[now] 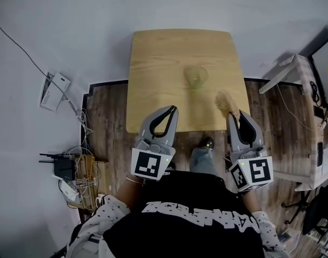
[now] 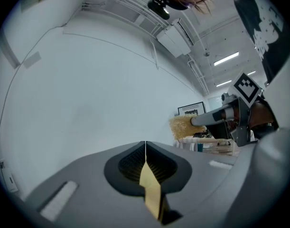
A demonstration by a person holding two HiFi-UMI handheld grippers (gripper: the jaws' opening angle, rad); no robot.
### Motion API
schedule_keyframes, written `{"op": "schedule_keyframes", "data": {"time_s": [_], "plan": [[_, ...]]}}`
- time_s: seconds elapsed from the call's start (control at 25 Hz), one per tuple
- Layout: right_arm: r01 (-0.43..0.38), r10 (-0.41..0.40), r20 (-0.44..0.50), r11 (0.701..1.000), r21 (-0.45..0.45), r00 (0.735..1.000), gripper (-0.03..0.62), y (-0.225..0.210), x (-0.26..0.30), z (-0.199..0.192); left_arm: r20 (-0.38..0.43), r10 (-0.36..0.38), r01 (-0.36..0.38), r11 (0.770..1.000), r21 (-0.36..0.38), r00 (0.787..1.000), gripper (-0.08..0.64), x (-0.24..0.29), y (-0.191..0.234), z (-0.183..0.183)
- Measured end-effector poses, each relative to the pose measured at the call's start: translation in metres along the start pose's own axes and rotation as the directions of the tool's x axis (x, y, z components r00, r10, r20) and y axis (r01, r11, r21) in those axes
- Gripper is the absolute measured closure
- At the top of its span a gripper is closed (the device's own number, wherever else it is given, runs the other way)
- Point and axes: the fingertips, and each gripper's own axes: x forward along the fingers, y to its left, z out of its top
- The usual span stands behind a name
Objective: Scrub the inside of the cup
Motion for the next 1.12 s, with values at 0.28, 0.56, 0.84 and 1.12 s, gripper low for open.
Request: {"op": "schedule_keyframes", "data": {"time_s": [0.28,0.56,0.84,1.12], "plan": [[-0.040,0.040,0.008,0.999,0.003,0.999,0.503,-0.031,0.022,0.003,0.005,0.033,-0.033,0.999,0.010,0.999,0.546,0.029,-0.005,0.000],[-0.119,0.119,-0.001,0.993,-0.009,0.993,0.503,-0.052,0.048,0.006,-0.011,0.062,-0.061,0.998,0.035,0.998,0.478,0.053,-0.007,-0.007],[-0.200,0.200,-0.002,0.980,-0.021,0.980,0.503,-0.079,0.070,0.013,-0.043,0.123,-0.121,0.992,0.033,0.992,0.441,0.082,-0.011,-0.023],[-0.281,0.280,-0.024,0.959,-0.024,0.960,0.503,-0.102,0.092,0.012,-0.096,0.181,-0.181,0.983,0.013,0.979,0.400,0.107,-0.016,-0.041]]}}
